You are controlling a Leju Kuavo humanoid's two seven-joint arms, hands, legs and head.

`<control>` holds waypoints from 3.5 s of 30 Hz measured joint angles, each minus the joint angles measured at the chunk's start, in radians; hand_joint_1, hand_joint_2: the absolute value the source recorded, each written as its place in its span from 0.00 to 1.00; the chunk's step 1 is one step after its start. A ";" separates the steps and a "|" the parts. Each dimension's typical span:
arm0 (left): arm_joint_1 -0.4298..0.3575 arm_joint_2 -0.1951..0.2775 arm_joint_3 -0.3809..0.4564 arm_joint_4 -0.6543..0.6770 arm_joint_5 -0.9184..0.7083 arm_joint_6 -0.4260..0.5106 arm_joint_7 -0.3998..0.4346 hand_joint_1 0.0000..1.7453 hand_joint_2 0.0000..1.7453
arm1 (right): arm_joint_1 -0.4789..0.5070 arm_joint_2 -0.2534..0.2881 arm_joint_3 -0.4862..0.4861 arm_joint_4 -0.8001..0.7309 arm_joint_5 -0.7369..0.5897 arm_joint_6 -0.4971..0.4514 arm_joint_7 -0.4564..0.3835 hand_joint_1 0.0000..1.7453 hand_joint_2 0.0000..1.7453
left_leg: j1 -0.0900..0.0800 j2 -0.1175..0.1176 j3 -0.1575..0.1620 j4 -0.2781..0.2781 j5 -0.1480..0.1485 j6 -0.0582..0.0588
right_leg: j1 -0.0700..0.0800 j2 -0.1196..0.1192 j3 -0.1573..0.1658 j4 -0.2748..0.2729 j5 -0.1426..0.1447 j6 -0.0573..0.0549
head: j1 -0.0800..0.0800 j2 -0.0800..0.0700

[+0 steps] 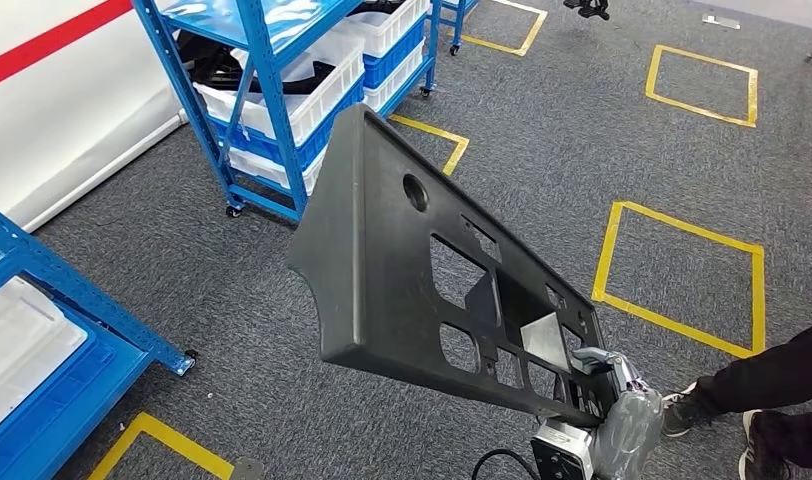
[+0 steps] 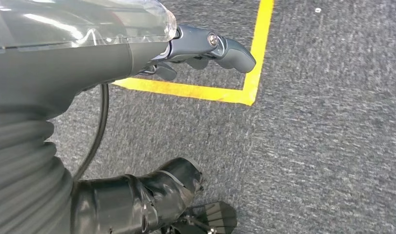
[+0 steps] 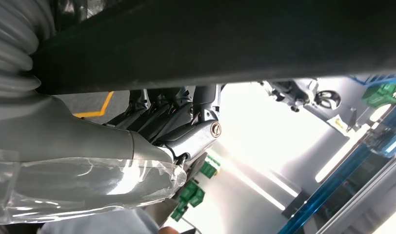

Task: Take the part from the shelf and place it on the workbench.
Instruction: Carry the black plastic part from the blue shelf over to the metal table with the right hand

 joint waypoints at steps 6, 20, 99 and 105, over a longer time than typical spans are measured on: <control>-0.003 -0.001 0.000 0.000 -0.001 0.000 0.000 0.00 1.00 | -0.002 0.000 0.000 0.001 0.000 0.000 0.000 1.00 1.00 | -0.007 0.033 0.011 -0.002 -0.008 -0.017 | 0.022 -0.049 0.127 -0.260 0.100 -0.030 | -0.001 0.000; -0.001 0.000 0.001 0.000 -0.002 0.000 0.000 0.00 1.00 | -0.004 0.000 0.001 0.002 0.001 0.000 0.003 1.00 1.00 | 0.004 -0.070 -0.011 0.018 -0.004 -0.031 | 0.009 0.058 0.124 -0.254 0.102 -0.040 | -0.002 0.000; -0.003 -0.003 0.018 0.000 -0.002 0.004 -0.002 0.00 1.00 | -0.003 -0.002 0.003 0.007 0.000 0.000 0.015 1.00 1.00 | -0.001 0.045 -0.007 0.003 0.004 -0.020 | 0.017 -0.033 0.141 -0.271 0.092 -0.036 | 0.000 0.000; -0.002 -0.004 0.018 0.000 -0.003 0.005 -0.002 0.00 1.00 | -0.011 -0.003 0.014 0.016 -0.007 0.000 0.021 1.00 1.00 | 0.001 -0.016 -0.119 0.251 -0.124 -0.036 | 0.009 0.006 0.150 -0.289 0.106 -0.059 | -0.001 0.000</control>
